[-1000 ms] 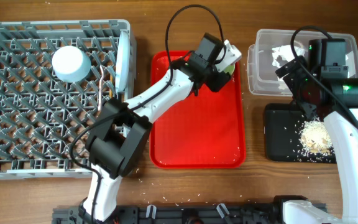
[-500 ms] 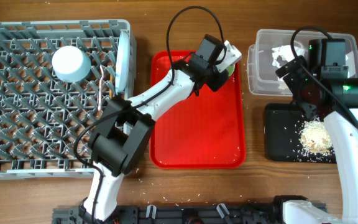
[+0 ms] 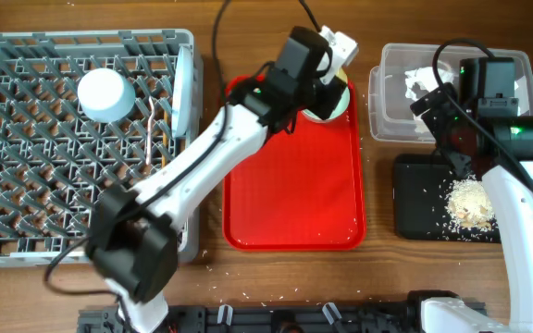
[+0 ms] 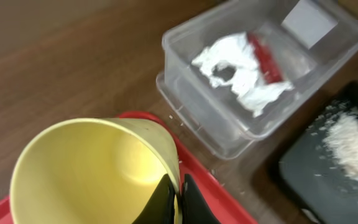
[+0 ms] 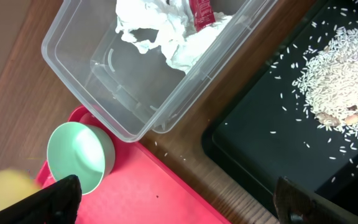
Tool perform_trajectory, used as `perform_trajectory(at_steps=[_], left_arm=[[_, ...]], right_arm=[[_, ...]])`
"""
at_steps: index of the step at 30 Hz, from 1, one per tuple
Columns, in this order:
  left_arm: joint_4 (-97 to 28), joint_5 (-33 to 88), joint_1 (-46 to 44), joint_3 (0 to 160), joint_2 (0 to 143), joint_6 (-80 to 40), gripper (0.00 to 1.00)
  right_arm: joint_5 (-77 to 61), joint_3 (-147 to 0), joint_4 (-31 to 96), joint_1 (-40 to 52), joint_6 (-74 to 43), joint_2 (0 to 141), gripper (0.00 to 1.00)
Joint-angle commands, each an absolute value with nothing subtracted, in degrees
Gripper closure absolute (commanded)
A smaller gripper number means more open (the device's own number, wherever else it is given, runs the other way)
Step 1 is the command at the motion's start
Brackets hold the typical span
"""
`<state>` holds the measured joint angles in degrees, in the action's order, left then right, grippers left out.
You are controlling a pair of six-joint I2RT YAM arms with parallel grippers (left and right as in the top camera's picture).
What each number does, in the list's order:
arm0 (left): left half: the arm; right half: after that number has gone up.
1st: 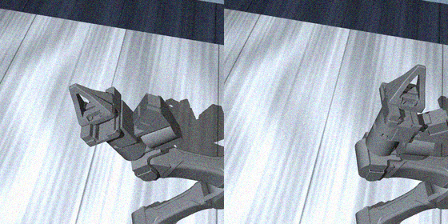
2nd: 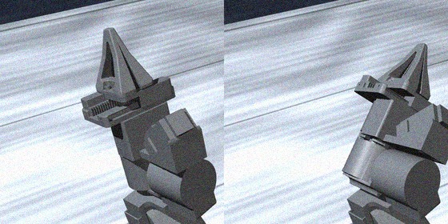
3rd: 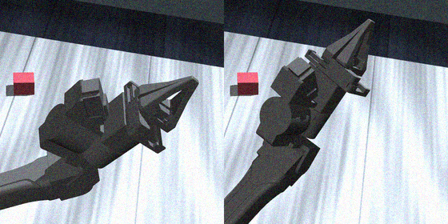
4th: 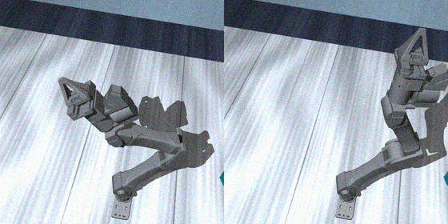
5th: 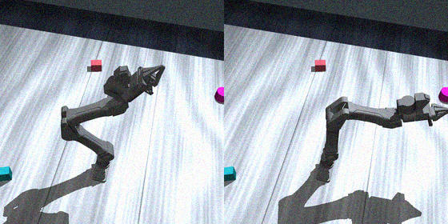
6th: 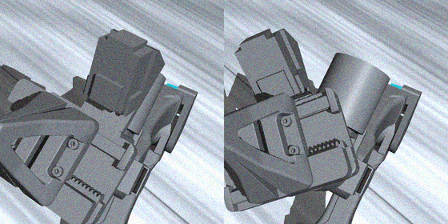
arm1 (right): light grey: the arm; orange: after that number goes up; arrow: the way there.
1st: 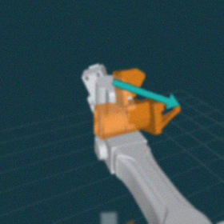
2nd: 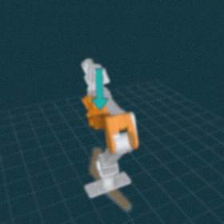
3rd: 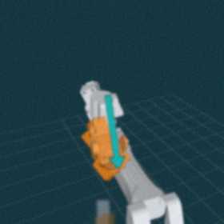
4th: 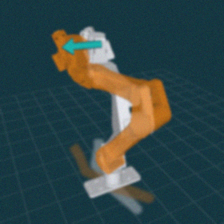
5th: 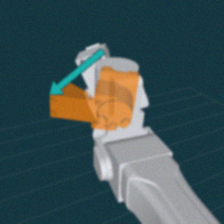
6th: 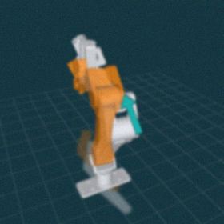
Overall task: Sort waste into correct bins and load items into the dishwasher rack
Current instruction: 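Carry the yellow cup to the rack and set it down with the left gripper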
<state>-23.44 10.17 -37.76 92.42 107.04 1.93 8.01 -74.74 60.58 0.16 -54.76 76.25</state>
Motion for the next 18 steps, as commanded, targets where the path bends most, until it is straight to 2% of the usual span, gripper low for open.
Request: perform_trajectory(at_steps=[1,3,5,7,13,15,18], left_arm=[[-27.9,10.5,-34.8,92.6,100.3,-5.2,0.96],[-32.5,12.5,-29.9,92.6,95.9,-13.4,0.96],[-36.1,20.8,-22.9,92.6,91.7,-15.9,0.96],[-40.8,35.6,-11.2,92.6,87.3,-15.9,0.96],[-59.4,55.8,21.8,92.5,86.5,-15.6,0.96],[-59.6,63.6,30.4,88.9,87.0,-14.9,0.96],[-57.1,74.9,37.5,79.1,87.0,-10.9,0.96]], right_arm=[[9.4,-75.3,60.4,0.0,-54.2,76.7,0.01],[9.4,-75.3,60.5,0.0,-54.2,76.7,0.00],[9.4,-75.3,60.4,0.0,-54.2,76.7,0.00],[9.4,-75.3,60.5,0.0,-54.2,76.7,0.00],[9.4,-75.3,60.4,0.0,-54.2,76.7,0.00],[9.4,-75.3,60.4,0.0,-54.2,76.7,0.00],[9.4,-75.3,60.4,0.0,-54.2,76.7,0.00]])
